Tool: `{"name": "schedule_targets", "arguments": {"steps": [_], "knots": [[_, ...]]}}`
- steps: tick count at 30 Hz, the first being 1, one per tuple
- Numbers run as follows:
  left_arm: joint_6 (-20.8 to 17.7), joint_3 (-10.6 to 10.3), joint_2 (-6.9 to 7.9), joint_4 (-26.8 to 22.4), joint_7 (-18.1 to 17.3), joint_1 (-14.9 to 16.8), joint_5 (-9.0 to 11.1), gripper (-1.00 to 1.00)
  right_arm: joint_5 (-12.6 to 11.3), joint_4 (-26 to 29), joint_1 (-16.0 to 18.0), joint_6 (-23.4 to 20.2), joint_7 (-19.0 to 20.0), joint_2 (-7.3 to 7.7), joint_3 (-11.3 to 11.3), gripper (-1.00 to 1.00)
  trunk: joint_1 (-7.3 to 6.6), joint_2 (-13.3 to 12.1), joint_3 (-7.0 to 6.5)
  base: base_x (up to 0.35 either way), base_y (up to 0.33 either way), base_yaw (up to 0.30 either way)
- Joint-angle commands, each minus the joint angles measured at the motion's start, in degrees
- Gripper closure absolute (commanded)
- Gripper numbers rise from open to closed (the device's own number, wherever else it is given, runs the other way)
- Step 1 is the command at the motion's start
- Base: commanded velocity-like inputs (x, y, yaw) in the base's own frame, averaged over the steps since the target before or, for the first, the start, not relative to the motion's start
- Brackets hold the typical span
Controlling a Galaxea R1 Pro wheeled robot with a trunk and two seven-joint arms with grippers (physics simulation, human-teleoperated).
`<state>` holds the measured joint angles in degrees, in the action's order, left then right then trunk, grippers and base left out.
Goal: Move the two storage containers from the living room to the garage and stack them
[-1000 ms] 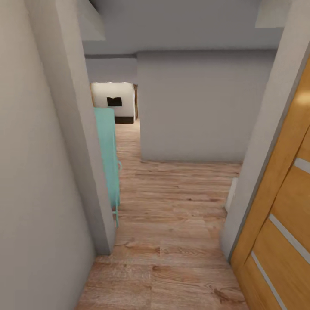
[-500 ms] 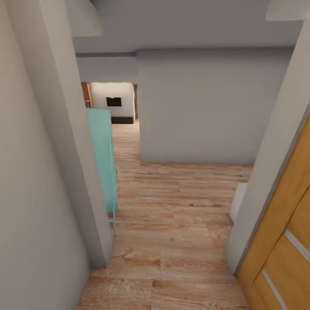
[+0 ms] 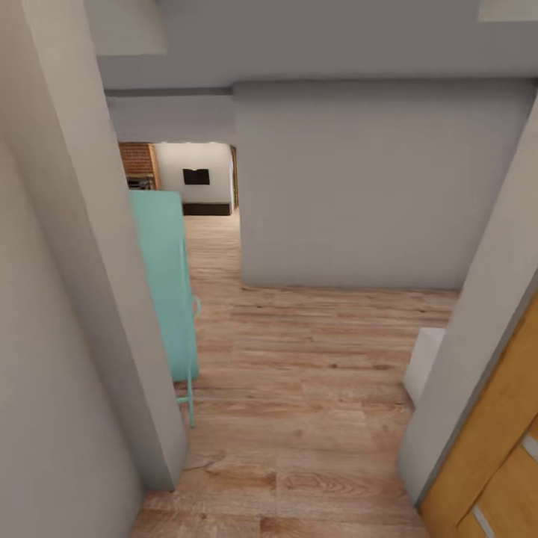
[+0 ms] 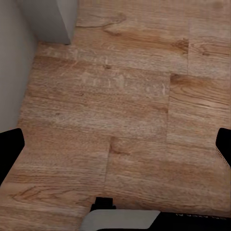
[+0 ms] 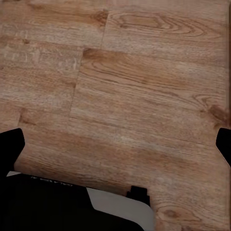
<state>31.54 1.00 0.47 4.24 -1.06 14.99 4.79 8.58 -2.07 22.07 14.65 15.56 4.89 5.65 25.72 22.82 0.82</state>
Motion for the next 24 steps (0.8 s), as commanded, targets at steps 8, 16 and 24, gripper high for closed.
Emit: {"name": "schedule_targets", "arguments": {"steps": [8,16,24], "knots": [[0.37,0.05,-0.03,0.25,0.09,0.09,0.27,-1.0,0.58,-0.22,0.1,0.38,0.09,0.03,0.5,-1.0,0.07,0.09,0.09,0.324,-0.13,0.0],[0.37,0.05,-0.03,0.25,0.09,0.09,0.28,-1.0,0.56,-0.22,0.1,0.38,0.09,0.03,0.5,-1.0,0.07,0.09,0.09,0.324,-0.043,0.0],[0.37,0.05,-0.03,0.25,0.09,0.1,0.27,-1.0,0.56,-0.22,0.11,0.38,0.09,0.03,0.5,-1.0,0.07,0.09,0.09,0.324,-0.002,0.0]]}}
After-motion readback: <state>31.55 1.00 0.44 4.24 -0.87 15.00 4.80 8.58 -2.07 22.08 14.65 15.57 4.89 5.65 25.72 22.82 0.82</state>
